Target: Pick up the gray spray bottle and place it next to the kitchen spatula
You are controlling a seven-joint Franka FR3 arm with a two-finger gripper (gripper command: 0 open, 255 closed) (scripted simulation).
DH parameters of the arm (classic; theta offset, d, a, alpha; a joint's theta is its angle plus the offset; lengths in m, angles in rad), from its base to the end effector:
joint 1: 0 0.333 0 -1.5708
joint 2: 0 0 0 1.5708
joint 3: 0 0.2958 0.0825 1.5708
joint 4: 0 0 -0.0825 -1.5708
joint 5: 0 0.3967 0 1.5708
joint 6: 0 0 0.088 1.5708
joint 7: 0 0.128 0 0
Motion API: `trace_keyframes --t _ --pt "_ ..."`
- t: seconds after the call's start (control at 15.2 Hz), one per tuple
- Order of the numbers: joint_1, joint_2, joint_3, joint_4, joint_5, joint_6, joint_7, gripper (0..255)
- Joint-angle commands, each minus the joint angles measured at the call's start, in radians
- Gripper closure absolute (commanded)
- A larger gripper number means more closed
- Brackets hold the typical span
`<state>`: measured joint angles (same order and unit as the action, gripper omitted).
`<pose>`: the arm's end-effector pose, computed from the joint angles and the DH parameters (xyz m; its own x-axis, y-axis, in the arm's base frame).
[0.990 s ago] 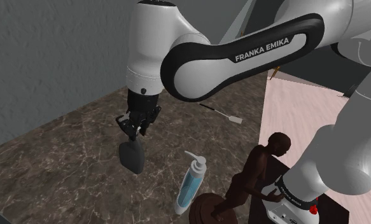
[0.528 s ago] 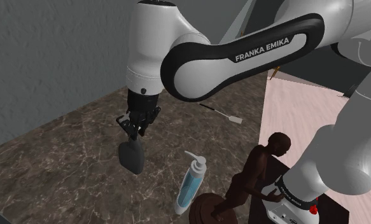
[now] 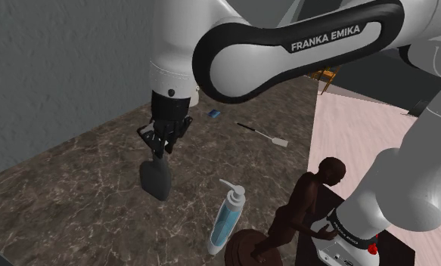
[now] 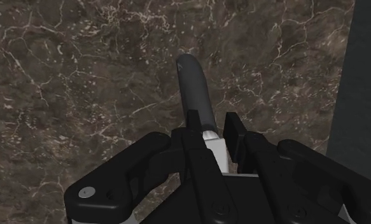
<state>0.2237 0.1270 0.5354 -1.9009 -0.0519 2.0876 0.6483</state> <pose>0.4467 0.4097 0.4028 0.9906 0.1265 0.0516 0.1296 -0.9897 -0.0613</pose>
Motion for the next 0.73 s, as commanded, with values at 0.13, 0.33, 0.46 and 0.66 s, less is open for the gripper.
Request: trace_keyframes --t 0.13,0.33,0.46,0.66 --pt "-0.002 -0.015 0.001 0.038 0.010 -0.051 -0.007 255" --pt "-0.003 -0.024 0.002 0.069 0.016 -0.089 -0.010 255" --pt "-0.004 -0.029 0.002 0.091 0.019 -0.115 -0.012 255" --pt "-0.004 -0.034 0.002 0.125 0.022 -0.154 -0.014 255"
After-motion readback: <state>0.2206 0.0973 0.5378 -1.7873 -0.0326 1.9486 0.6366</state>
